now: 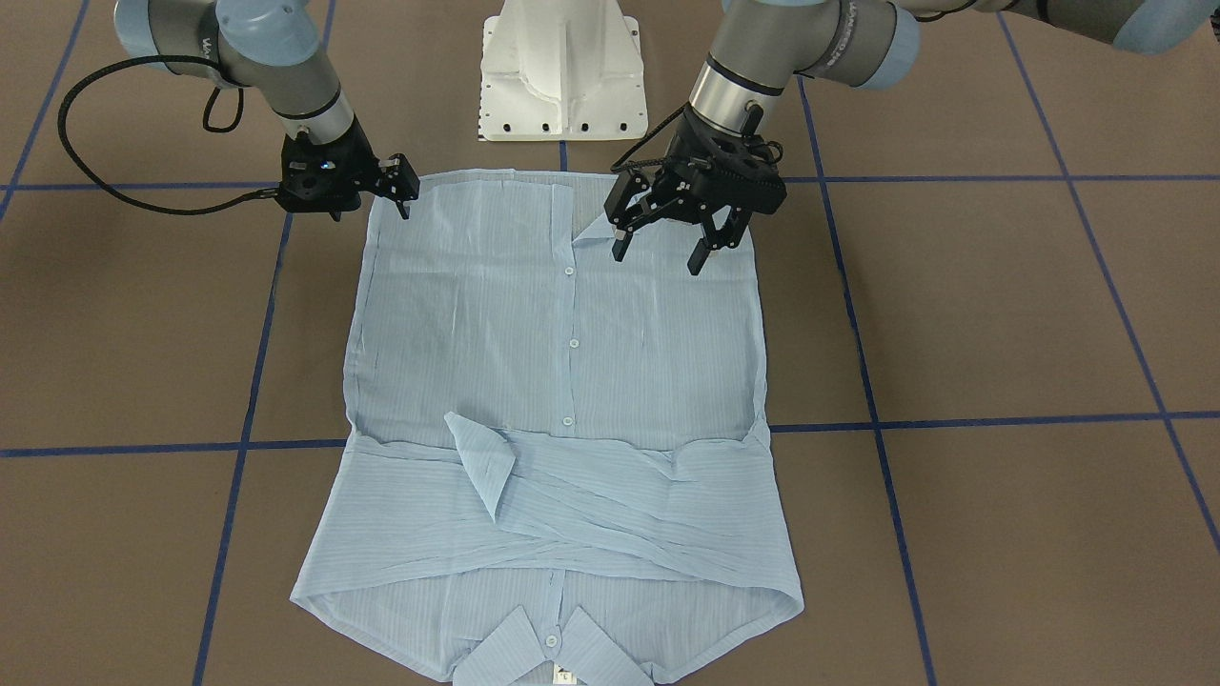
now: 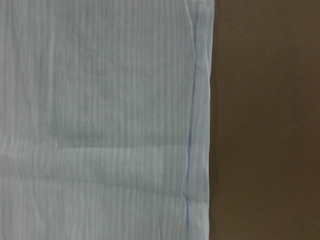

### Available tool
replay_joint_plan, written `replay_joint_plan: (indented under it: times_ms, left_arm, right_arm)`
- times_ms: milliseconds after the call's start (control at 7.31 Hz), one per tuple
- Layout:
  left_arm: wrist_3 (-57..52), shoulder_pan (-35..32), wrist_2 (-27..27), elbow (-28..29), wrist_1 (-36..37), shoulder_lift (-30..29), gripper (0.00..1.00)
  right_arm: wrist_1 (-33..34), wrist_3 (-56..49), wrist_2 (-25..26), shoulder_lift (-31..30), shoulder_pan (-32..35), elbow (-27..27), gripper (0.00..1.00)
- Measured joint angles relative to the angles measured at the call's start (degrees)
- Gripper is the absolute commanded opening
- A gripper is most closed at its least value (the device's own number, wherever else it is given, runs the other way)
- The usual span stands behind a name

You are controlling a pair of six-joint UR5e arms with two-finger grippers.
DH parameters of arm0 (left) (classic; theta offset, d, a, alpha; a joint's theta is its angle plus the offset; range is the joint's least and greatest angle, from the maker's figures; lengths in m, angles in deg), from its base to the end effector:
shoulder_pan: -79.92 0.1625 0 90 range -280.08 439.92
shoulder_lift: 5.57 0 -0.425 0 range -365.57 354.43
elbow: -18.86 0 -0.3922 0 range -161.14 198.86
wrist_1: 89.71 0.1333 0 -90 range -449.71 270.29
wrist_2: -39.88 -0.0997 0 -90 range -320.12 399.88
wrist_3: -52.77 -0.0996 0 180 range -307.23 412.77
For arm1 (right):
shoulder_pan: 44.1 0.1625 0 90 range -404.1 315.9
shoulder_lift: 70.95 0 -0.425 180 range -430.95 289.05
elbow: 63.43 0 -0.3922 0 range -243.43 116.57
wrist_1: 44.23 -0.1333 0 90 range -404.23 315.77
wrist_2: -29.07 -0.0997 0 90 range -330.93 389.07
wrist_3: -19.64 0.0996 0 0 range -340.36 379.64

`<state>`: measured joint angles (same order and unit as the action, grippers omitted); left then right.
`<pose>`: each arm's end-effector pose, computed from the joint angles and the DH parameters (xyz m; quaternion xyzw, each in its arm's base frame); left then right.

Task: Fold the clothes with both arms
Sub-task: 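Move both grippers to the shirt sides near the hem, then lower both grippers onto the hem corners nearest the robot and grasp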

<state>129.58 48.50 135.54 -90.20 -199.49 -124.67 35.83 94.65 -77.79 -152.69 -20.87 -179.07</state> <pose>0.4456 -0.4169 0.1865 0.1739 0.5319 -0.1040 0.8222 -0.4408 -0.3028 0.3640 -0.0076 -0.3935 0.0113 0.9192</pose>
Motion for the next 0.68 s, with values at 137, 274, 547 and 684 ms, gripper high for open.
replay_joint_plan:
  times_ms: [137, 274, 547, 684]
  left_arm:
    - [0.00, 0.03, -0.02, 0.16, 0.00, 0.11, 1.00]
    - [0.00, 0.03, -0.03, 0.31, 0.00, 0.14, 1.00]
    - [-0.06, 0.07, -0.11, 0.52, -0.05, 0.18, 1.00]
    - [-0.12, 0.08, -0.19, 0.83, -0.07, 0.18, 1.00]
  right_arm:
    - [0.00, 0.05, -0.13, -0.01, -1.01, 0.78, 0.95]
    - [0.01, 0.38, -0.19, -0.07, -2.19, 1.24, 0.86]
    - [0.02, 1.44, -0.10, -0.19, -4.67, 1.68, 0.80]
    - [0.04, 1.68, -0.12, -0.33, -5.36, 1.89, 0.79]
